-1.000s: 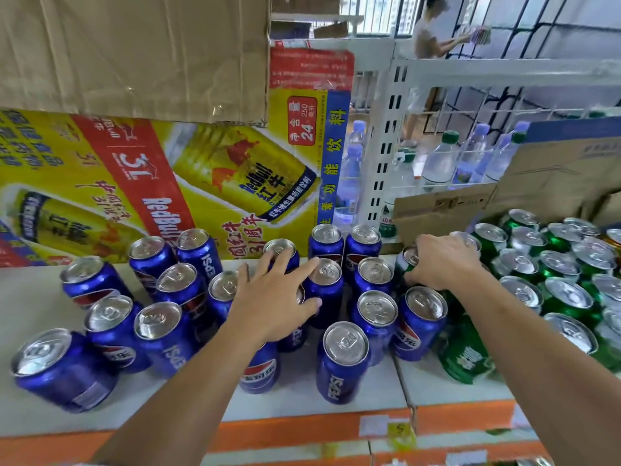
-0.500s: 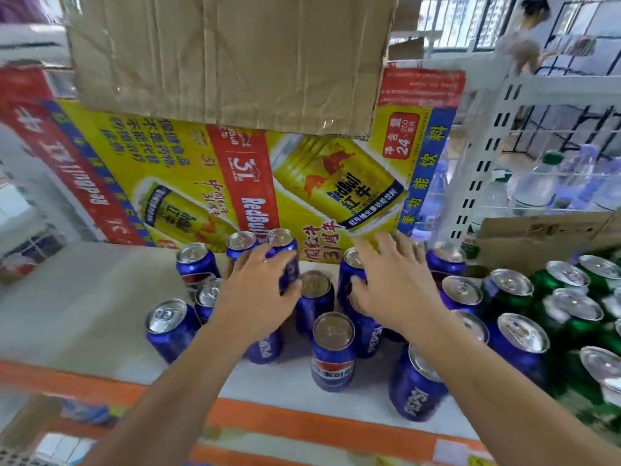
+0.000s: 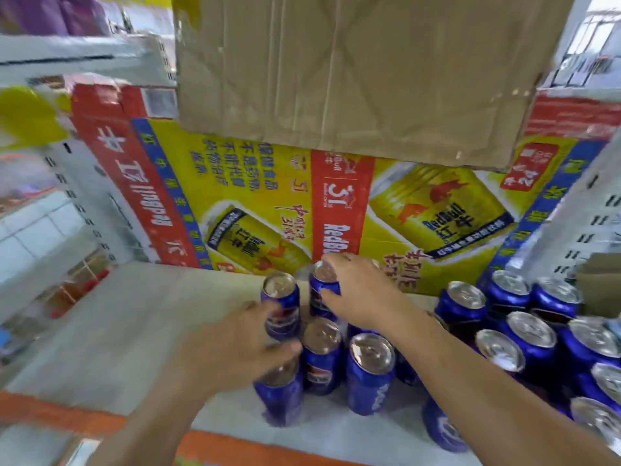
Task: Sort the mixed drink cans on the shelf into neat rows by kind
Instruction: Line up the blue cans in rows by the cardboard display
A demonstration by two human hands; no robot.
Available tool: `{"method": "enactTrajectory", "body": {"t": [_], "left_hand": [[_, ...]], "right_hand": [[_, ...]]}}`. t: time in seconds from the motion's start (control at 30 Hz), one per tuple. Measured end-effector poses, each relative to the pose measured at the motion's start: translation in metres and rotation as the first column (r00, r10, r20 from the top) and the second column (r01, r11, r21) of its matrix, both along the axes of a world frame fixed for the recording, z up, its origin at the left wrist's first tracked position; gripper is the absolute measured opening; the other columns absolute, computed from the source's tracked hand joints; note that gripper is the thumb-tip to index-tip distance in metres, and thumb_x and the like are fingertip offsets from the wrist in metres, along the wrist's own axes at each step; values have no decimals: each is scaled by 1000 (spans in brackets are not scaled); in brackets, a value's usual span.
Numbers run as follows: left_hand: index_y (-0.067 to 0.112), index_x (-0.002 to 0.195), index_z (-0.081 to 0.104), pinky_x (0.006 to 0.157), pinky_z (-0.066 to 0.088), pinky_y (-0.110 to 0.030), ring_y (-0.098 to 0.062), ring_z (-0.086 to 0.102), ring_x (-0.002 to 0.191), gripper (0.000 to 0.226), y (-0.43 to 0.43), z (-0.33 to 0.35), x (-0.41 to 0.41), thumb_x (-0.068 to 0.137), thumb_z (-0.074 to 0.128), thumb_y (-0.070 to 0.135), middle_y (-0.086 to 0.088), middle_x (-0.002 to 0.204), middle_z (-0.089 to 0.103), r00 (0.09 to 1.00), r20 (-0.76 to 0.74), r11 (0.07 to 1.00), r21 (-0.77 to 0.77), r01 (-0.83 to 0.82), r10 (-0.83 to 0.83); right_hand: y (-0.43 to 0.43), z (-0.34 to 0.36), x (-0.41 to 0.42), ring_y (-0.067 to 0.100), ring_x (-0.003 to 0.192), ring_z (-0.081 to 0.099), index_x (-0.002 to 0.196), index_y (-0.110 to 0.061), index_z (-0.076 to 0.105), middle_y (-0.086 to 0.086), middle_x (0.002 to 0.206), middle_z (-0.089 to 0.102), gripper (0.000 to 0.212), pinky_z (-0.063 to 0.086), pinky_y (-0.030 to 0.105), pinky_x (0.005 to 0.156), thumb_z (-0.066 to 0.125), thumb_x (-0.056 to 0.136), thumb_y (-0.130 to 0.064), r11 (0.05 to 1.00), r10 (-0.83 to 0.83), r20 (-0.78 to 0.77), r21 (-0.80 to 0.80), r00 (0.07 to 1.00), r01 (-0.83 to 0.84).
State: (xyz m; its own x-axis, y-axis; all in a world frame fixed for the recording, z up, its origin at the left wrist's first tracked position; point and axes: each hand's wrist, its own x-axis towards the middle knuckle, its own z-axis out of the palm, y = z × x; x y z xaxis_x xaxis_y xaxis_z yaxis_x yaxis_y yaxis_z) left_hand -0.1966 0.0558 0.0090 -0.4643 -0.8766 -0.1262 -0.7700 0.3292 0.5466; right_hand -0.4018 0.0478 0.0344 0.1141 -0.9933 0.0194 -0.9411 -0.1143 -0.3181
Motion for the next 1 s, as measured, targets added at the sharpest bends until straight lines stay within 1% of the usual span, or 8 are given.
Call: {"method": "enactTrajectory", "body": {"t": [0.1, 0.23, 0.33, 0.47, 0.53, 0.6, 0.87, 1.0], "left_hand": [[40, 114, 52, 77, 41, -4, 13, 54, 93, 53, 6, -14, 9, 69, 78, 46, 31, 107, 56, 976, -35, 964, 154, 217, -214], [37, 98, 58, 79, 54, -28, 1, 63, 87, 49, -9, -32, 24, 57, 82, 44, 21, 95, 67, 968, -159, 962, 160, 221, -196], [32, 89, 57, 73, 54, -32, -1, 63, 78, 45, -29, -30, 42, 51, 77, 49, 16, 84, 67, 968, -192, 980, 84, 180, -161], [32, 90, 61, 66, 50, -23, 0, 62, 75, 45, -69, -16, 71, 52, 82, 44, 16, 82, 67, 979, -185, 995, 29, 91, -84], [31, 91, 63, 69, 52, -26, 0, 62, 77, 46, -92, -8, 81, 53, 83, 46, 15, 85, 67, 977, -208, 999, 6, 37, -35], [30, 93, 64, 72, 54, -33, -5, 64, 80, 46, -114, -5, 84, 55, 86, 44, 12, 86, 68, 969, -246, 1000, 4, -25, 25], [24, 121, 49, 73, 43, -29, -15, 53, 99, 66, -183, -21, 58, 68, 82, 47, 8, 111, 54, 980, -163, 993, 3, -119, 118], [23, 111, 46, 65, 39, -28, -16, 55, 98, 64, -192, -37, 52, 66, 83, 50, 9, 102, 55, 965, -216, 989, 57, -140, 149]], "right_hand": [[-29, -2, 30, 29, 116, 52, 131, -13, 48, 9, 130, 54, 47, 48, 47, 93, 58, 91, -34, 997, 28, -45, 76, 999, -24], [-52, -4, 62, 25, 126, 49, 144, -27, 38, 2, 142, 49, 69, 42, 47, 102, 63, 84, -49, 980, 47, -52, 194, 998, -36], [-58, -2, 72, 23, 123, 51, 141, -27, 43, 0, 140, 51, 69, 44, 45, 100, 65, 82, -55, 970, 40, -77, 241, 996, -20], [-59, -6, 81, 25, 94, 60, 114, -17, 61, 5, 106, 63, 44, 52, 39, 80, 65, 81, -45, 975, 18, -73, 223, 997, -1], [-59, -11, 85, 20, 76, 57, 94, -17, 62, -1, 83, 60, 28, 47, 31, 60, 66, 78, -40, 982, 7, -55, 187, 998, 3], [-58, -15, 89, 18, 70, 55, 85, -19, 58, -5, 74, 54, 21, 41, 28, 54, 65, 76, -38, 987, -8, -63, 162, 998, 19], [-56, -23, 100, 22, 84, 59, 105, -18, 56, 3, 96, 60, 30, 54, 38, 72, 60, 82, -37, 989, -44, -36, 137, 998, 48], [-53, -29, 103, 22, 83, 58, 102, -20, 50, 2, 94, 59, 28, 52, 36, 69, 58, 82, -38, 993, -71, -29, 90, 997, 73]]}}
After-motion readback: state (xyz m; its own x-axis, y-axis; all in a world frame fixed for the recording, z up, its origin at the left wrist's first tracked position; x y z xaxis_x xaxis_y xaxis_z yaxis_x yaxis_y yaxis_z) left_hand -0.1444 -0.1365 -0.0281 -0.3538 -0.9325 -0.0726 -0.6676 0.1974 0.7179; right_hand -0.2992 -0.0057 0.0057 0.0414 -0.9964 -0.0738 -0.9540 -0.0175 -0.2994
